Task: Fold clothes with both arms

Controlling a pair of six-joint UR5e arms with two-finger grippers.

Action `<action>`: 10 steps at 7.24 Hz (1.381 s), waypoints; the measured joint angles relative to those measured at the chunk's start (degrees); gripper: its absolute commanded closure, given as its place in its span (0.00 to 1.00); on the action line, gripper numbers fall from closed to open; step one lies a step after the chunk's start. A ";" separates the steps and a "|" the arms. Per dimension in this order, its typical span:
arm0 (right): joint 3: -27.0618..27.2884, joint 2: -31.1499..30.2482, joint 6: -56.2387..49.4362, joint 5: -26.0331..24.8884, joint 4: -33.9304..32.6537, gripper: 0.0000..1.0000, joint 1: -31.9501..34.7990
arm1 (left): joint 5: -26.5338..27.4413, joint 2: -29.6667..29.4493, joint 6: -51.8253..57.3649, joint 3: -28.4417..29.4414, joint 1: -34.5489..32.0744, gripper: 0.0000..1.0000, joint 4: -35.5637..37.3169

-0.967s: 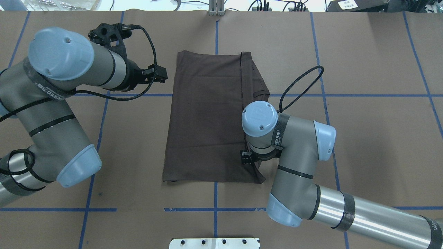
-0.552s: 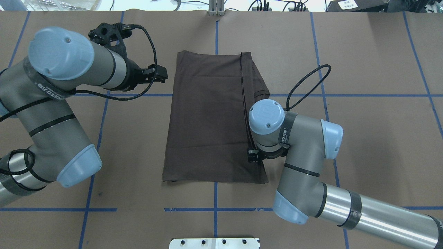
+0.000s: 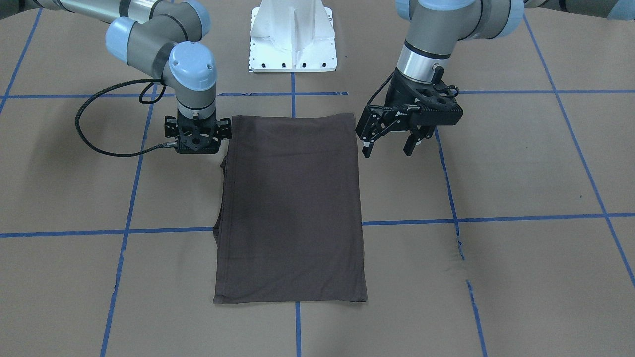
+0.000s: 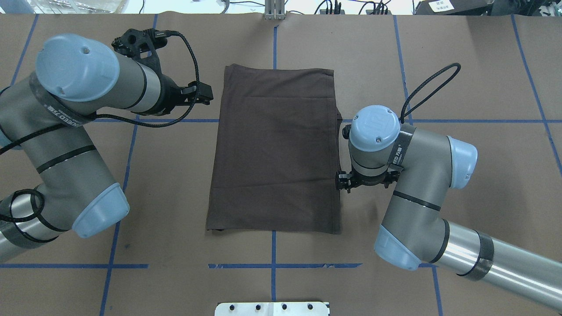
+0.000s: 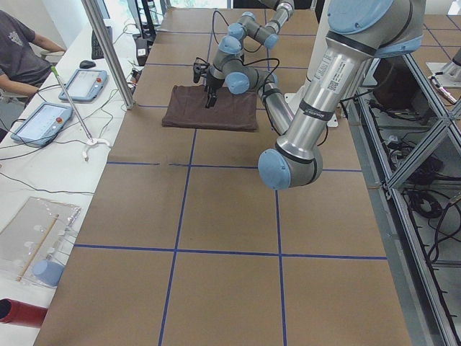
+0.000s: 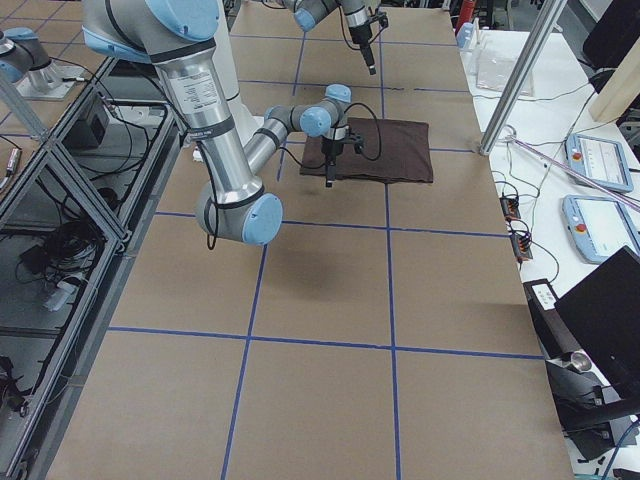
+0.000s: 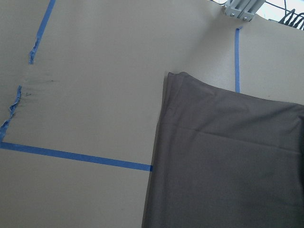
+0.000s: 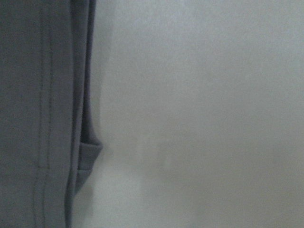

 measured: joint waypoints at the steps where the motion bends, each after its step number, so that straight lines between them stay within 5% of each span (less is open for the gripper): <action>1: 1.41 1.09 0.20 0.93 0.26 0.00 0.71 | -0.79 0.70 -1.92 -0.26 0.66 0.00 -0.54; 4: 7.86 2.13 2.41 1.94 0.88 0.00 1.26 | -0.29 6.64 -19.59 -2.25 9.84 0.00 -6.91; 7: 9.18 2.16 6.93 2.26 4.98 0.00 1.19 | 9.68 9.67 -34.08 -1.63 21.87 0.00 -7.64; 10: 9.16 2.14 7.89 2.21 6.59 0.00 1.11 | 13.06 9.43 -38.97 1.53 26.32 0.08 -7.69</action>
